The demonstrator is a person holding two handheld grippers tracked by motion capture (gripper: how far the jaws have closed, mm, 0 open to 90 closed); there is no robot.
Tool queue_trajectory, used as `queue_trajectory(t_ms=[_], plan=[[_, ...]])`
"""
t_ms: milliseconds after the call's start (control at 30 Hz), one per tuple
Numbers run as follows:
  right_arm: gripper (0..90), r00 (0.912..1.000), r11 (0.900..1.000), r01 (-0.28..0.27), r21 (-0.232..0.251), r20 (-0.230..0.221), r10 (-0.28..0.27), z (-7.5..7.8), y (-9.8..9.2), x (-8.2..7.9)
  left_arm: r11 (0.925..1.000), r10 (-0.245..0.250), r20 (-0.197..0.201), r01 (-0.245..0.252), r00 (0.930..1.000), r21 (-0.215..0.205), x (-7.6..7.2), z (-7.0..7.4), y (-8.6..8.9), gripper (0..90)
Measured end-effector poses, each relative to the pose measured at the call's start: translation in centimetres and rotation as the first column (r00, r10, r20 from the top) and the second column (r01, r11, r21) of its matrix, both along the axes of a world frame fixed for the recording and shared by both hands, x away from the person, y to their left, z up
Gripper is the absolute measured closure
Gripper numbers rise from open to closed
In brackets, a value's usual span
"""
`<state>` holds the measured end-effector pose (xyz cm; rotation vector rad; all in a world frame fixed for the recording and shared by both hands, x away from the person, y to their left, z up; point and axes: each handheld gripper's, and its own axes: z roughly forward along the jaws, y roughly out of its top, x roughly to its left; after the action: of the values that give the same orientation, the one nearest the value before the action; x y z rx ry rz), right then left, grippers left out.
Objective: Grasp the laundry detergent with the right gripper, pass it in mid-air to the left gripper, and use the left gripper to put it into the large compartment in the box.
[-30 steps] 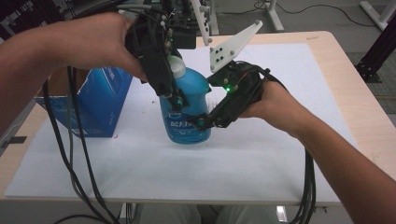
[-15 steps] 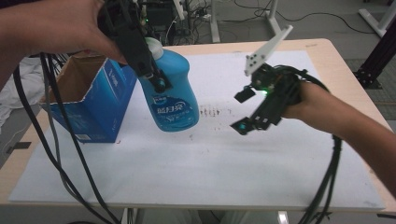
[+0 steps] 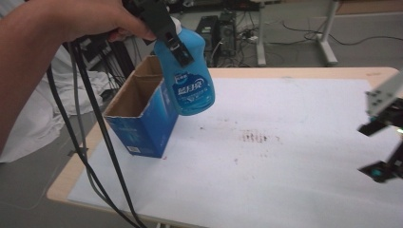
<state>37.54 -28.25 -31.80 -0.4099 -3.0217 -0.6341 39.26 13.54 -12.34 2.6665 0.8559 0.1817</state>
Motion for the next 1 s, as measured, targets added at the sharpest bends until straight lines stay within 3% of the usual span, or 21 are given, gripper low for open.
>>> queue_trajectory(t_ms=[67, 133, 267, 367, 533, 667, 1000], plan=[[0.7, 0.9995, 1.000, 0.024, -0.005, -0.023, -0.024, -0.1, -0.7, -0.1, 0.9984, 0.048, 0.014, -0.047, 0.9988, -0.033, 0.0, 1.0, 1.3, 37.7], [0.7, 0.9997, 1.000, 0.021, -0.018, -0.010, -0.021, -0.1, -1.3, -0.3, 0.9930, 0.100, 0.022, -0.098, 0.9948, -0.066, 0.0, 1.8, 2.6, 37.7], [0.8, 0.9994, 0.998, 0.031, -0.052, 0.020, -0.030, 0.2, -1.9, -0.6, 0.9738, 0.196, 0.030, -0.190, 0.9802, -0.124, -0.2, 2.6, 5.6, 37.7], [0.8, 0.9986, 0.998, 0.043, -0.047, 0.034, -0.042, 0.4, -2.2, -0.5, 0.9651, 0.239, 0.038, -0.233, 0.9703, -0.120, -0.3, 2.6, 7.1, 37.7], [0.8, 0.9974, 0.997, 0.057, -0.053, 0.049, -0.054, 0.3, -1.9, -0.4, 0.9529, 0.297, 0.046, -0.293, 0.9538, -0.078, -0.4, 2.2, 9.4, 37.8], [0.8, 0.9973, 0.997, 0.056, -0.055, 0.051, -0.053, 0.2, -1.5, -0.2, 0.9636, 0.264, 0.056, -0.260, 0.9630, -0.062, -0.6, 1.8, 10.6, 37.8], [0.8, 0.9973, 0.998, 0.060, -0.037, 0.044, -0.058, 0.3, -1.0, -0.3, 0.9733, 0.226, 0.047, -0.223, 0.9731, -0.054, -0.6, 0.7, 12.8, 37.8]])
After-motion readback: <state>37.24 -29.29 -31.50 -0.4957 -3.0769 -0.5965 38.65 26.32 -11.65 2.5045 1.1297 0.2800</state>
